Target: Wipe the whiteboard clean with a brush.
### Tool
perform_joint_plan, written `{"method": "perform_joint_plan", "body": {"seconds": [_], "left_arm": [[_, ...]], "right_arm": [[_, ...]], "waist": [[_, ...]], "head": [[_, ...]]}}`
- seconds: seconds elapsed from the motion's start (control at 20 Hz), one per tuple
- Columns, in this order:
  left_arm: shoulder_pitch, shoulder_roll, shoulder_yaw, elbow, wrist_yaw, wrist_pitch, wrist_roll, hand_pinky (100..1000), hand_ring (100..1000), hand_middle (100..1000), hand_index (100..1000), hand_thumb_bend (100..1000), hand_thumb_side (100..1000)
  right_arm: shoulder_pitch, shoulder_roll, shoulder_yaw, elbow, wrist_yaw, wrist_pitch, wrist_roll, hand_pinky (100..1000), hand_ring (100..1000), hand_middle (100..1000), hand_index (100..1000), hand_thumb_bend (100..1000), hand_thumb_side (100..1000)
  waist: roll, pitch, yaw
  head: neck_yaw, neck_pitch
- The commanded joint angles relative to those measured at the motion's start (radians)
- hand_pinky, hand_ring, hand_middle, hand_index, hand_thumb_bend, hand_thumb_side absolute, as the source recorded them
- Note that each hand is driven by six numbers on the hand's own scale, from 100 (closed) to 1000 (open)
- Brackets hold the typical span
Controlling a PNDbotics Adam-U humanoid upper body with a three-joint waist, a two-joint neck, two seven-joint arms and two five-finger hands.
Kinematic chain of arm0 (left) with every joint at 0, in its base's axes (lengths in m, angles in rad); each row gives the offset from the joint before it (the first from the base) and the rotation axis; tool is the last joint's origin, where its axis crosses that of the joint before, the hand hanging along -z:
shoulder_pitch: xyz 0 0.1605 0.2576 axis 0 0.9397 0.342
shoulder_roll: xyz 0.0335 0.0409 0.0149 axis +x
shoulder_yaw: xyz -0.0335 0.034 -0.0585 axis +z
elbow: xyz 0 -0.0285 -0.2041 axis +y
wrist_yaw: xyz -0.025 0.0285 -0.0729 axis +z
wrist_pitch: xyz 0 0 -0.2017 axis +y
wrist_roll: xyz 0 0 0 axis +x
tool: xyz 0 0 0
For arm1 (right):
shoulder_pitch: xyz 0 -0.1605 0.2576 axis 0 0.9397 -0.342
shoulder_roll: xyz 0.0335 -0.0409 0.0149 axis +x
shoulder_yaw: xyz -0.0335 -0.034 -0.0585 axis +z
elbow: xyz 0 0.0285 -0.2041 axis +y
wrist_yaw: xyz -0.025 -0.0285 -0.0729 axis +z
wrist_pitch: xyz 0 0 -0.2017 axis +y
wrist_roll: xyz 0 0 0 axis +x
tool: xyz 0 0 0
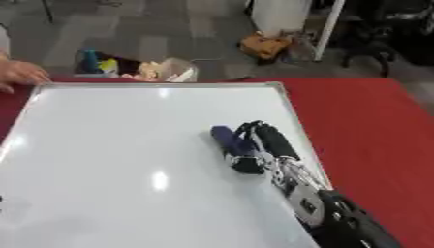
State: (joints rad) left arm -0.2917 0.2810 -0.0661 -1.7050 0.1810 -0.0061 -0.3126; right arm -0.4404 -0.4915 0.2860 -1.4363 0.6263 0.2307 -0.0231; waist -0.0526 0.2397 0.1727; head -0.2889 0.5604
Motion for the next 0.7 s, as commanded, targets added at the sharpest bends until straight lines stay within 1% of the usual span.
{"method": "perform_joint_plan", "body": {"seconds": [0.05, 0.4, 0.7], "left_arm": [[-0.007, 0.012, 0.005, -0.015, 0.004, 0.001, 0.001, 488, 543, 590, 672, 664, 931], [-0.004, 0.011, 0.004, -0.014, 0.007, 0.003, 0.0, 488, 543, 590, 672, 665, 931], [0.0, 0.009, 0.004, -0.012, 0.008, 0.005, 0.0, 488, 543, 590, 672, 665, 930]], "right_arm": [[0.001, 0.016, 0.037, -0.017, 0.009, -0.009, 0.027, 631, 611, 533, 712, 100, 359], [-0.002, 0.046, 0.072, -0.056, 0.015, -0.031, 0.044, 631, 608, 527, 709, 100, 361], [0.009, 0.062, 0.115, -0.143, 0.023, -0.062, 0.065, 631, 605, 522, 707, 100, 355]], "waist": [[0.003, -0.013, 0.0], [0.0, -0.022, -0.007], [-0.002, -0.032, -0.024]], "head": [[-0.003, -0.006], [-0.001, -0.004], [0.002, 0.0]]}}
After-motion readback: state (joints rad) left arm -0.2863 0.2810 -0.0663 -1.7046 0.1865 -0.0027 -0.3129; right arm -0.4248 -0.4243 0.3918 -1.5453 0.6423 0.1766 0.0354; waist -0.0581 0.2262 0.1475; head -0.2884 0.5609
